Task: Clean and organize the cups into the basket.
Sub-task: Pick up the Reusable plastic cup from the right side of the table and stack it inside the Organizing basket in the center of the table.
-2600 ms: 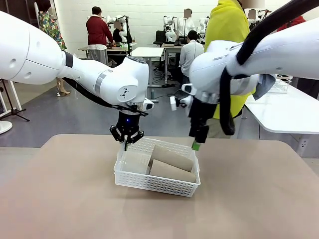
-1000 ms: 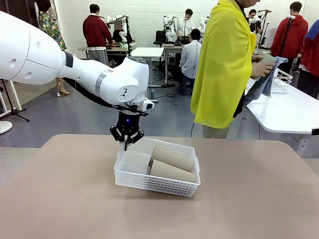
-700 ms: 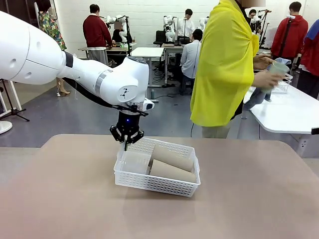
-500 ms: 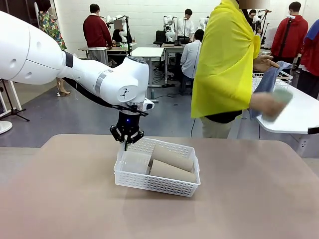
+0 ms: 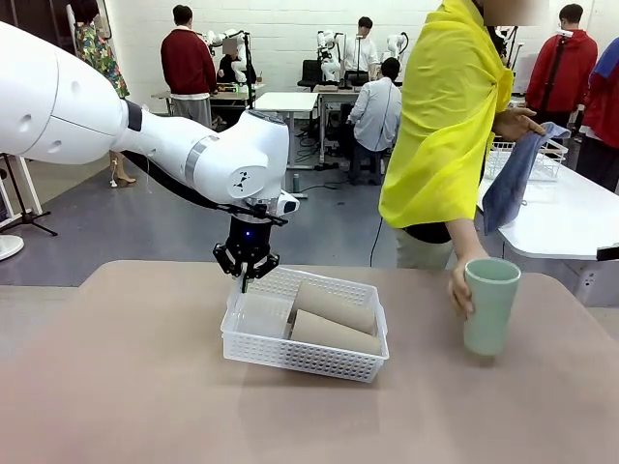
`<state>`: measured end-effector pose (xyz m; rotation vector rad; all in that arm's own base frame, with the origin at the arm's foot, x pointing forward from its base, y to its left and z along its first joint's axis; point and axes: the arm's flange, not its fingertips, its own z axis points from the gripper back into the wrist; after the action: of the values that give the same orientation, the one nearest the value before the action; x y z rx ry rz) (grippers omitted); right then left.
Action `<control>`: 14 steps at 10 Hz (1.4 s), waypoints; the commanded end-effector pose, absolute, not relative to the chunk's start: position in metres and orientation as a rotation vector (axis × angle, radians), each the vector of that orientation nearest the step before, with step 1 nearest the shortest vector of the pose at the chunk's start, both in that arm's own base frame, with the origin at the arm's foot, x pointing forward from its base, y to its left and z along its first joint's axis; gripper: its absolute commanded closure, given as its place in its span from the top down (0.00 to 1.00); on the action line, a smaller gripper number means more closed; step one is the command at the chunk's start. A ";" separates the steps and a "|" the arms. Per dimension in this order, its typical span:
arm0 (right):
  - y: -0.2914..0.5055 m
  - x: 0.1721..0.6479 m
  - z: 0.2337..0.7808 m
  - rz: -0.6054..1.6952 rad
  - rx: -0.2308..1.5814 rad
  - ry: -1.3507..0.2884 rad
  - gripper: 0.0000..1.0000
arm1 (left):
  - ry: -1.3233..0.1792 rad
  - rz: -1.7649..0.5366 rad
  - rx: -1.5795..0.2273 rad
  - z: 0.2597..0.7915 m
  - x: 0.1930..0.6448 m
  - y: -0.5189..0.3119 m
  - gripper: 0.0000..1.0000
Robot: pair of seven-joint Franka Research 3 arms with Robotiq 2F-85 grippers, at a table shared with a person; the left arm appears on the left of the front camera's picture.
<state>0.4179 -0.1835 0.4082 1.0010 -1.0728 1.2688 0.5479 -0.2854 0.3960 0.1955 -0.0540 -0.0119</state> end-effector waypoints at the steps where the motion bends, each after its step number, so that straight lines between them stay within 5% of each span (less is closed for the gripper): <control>1: -0.183 0.416 0.409 1.271 0.988 -1.063 1.00 | -0.057 -0.014 0.191 0.395 0.545 -0.283 0.00; 7: -0.184 0.418 0.408 1.269 1.001 -1.073 1.00 | -0.057 -0.014 0.191 0.395 0.545 -0.283 0.00; 14: -0.112 0.500 0.323 1.241 0.897 -0.852 1.00 | -0.057 -0.014 0.191 0.395 0.545 -0.283 0.00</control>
<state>0.4872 -0.1178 0.3263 0.8774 -0.8827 1.2765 0.5479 -0.2855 0.3960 0.1954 -0.0540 -0.0119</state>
